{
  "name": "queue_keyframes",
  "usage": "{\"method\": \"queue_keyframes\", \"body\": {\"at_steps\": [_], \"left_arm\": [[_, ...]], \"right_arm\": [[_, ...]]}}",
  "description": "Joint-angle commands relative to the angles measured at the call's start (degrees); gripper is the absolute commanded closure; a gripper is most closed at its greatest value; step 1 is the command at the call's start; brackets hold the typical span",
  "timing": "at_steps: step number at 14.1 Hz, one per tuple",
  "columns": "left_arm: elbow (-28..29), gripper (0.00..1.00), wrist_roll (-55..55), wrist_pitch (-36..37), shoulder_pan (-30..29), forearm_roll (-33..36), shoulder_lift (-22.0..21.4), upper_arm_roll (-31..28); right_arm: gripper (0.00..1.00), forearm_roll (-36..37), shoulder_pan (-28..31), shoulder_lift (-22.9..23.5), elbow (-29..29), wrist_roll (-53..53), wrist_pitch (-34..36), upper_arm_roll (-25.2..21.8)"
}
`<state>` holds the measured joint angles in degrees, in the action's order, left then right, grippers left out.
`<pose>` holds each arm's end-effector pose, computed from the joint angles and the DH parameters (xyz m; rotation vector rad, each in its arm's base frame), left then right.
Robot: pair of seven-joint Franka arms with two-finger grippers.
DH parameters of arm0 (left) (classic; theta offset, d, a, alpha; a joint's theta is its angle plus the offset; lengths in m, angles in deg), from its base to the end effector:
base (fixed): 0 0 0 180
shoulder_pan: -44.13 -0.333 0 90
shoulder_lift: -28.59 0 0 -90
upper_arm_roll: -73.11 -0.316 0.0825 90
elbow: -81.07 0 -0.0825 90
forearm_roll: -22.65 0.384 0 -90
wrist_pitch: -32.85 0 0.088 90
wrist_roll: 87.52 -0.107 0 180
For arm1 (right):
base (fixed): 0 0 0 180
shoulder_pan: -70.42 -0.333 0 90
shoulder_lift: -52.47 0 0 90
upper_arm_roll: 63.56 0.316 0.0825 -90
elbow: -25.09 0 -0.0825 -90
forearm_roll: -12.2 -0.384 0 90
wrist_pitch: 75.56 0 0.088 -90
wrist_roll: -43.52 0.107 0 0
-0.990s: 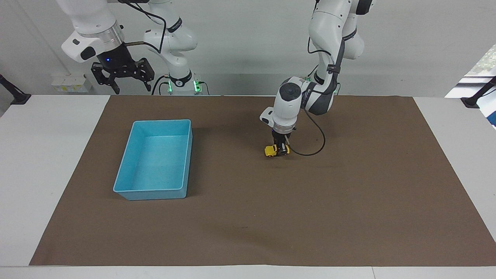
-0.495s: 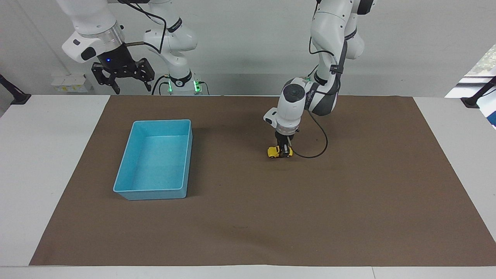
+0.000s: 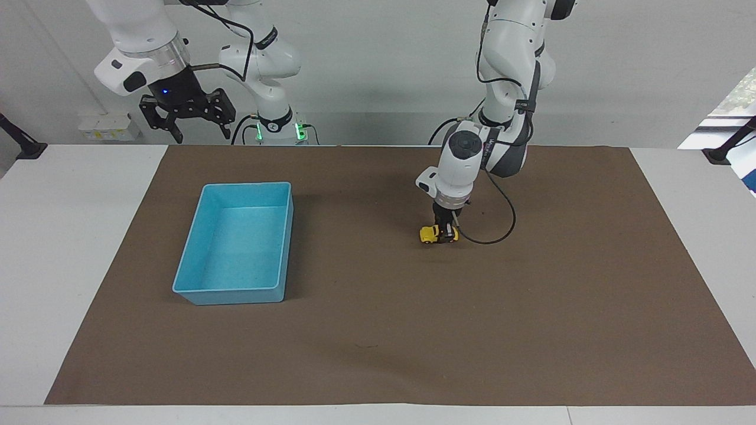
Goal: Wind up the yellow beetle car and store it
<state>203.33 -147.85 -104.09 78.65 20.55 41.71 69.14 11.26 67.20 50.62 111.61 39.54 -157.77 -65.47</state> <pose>0.4917 -0.2912 0.3024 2.2297 -2.2096 0.0463 0.5301 0.0137 0.6586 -3.1191 -0.1471 0.0664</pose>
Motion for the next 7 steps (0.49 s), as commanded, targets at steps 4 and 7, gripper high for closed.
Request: {"method": "queue_keyframes", "body": {"at_steps": [4, 7], "left_arm": [[4.12, 1.00, -6.72, -3.16, -4.98, -0.63, -1.34, 0.37], [5.61, 1.00, -9.62, -3.33, -7.09, -0.63, -2.22, 0.37]], "right_arm": [[0.00, -0.55, 0.59, -1.66, 1.98, 0.29, -0.93, 0.33], [0.00, -0.55, 0.50, -1.66, 1.98, 0.29, -0.93, 0.33]]}}
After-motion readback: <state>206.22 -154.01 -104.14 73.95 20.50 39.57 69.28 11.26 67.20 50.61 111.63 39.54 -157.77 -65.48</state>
